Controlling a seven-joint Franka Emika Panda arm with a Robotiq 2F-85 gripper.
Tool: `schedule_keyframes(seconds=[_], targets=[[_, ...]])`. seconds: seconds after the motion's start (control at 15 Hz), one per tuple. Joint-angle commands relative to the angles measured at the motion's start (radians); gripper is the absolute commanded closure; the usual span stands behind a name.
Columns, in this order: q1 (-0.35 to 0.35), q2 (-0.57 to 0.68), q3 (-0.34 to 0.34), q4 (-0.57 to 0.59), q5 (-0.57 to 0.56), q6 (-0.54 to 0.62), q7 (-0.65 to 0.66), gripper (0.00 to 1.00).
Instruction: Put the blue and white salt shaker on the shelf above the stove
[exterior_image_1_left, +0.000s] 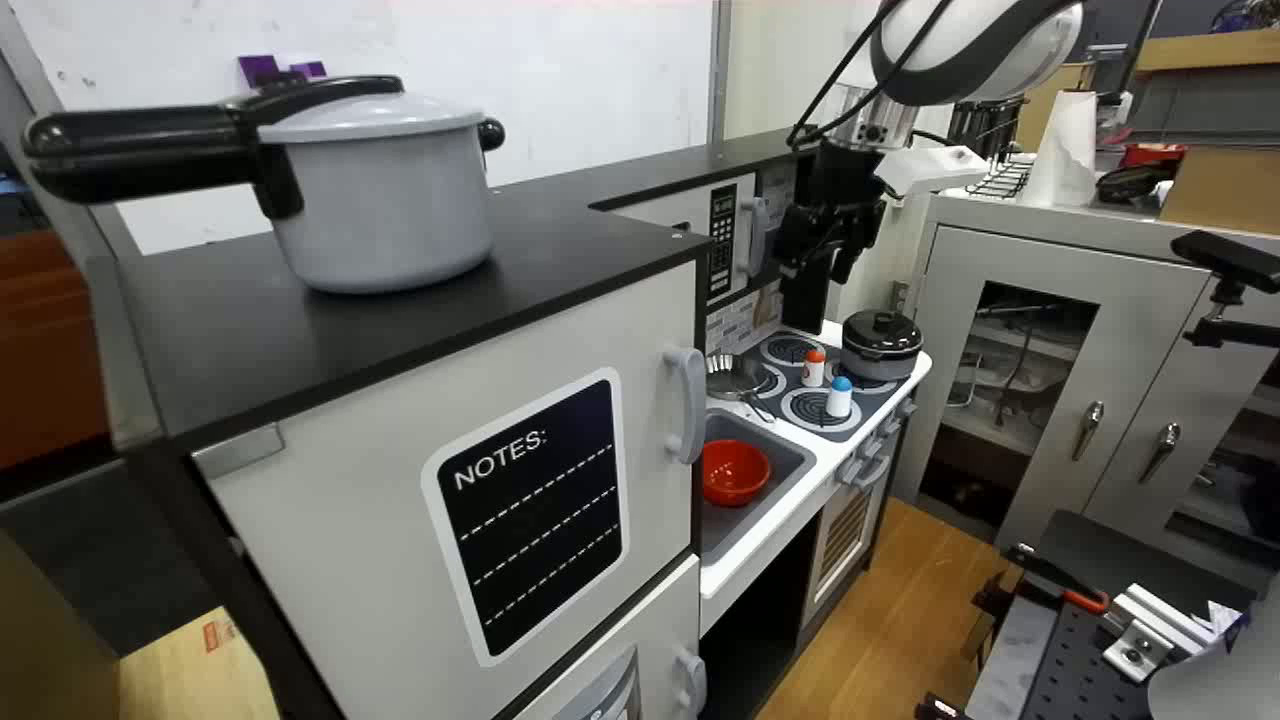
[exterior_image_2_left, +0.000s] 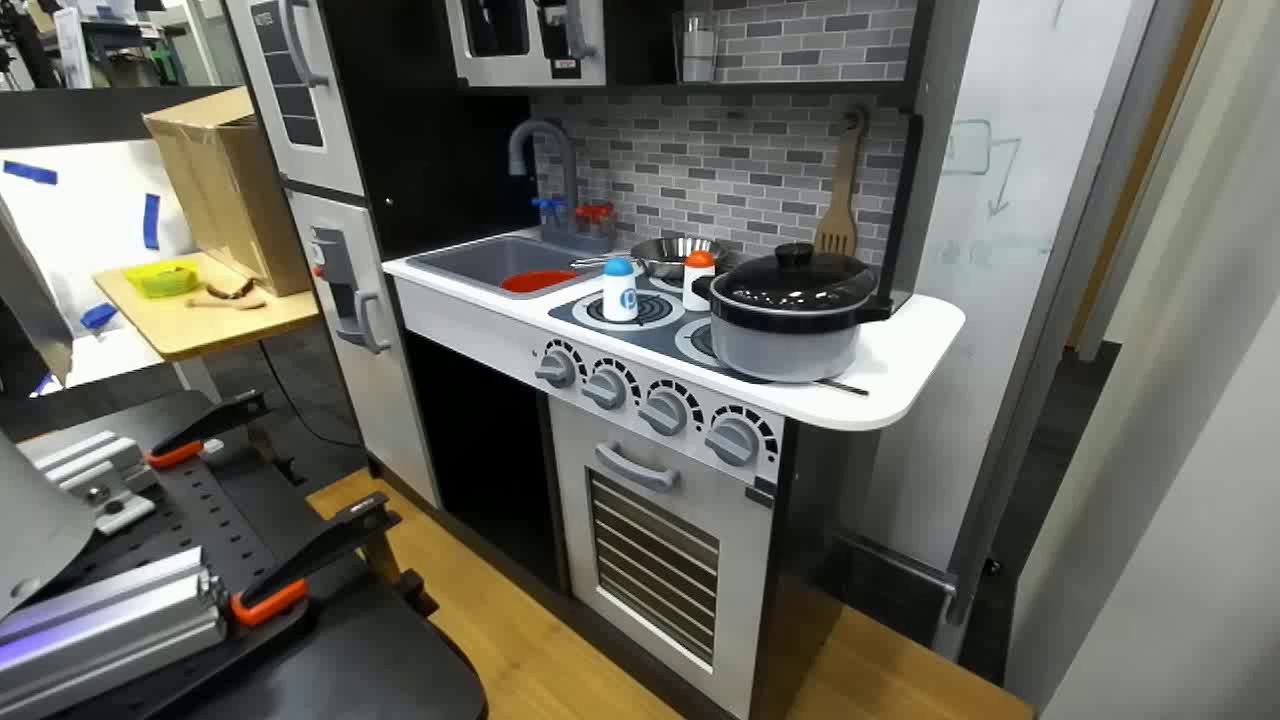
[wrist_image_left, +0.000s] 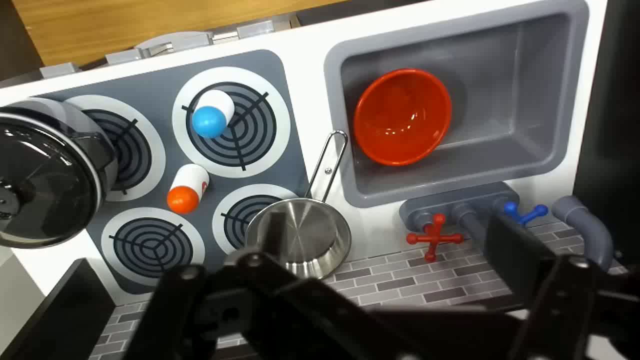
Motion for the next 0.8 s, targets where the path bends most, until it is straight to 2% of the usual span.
schedule_keyframes(seconds=[0.0,0.73], targets=[[-0.007,0.0,0.007,0.002,0.003,-0.003,-0.002,0.0],[-0.02,0.014,0.003,-0.013,-0.005,0.008,0.013,0.0]])
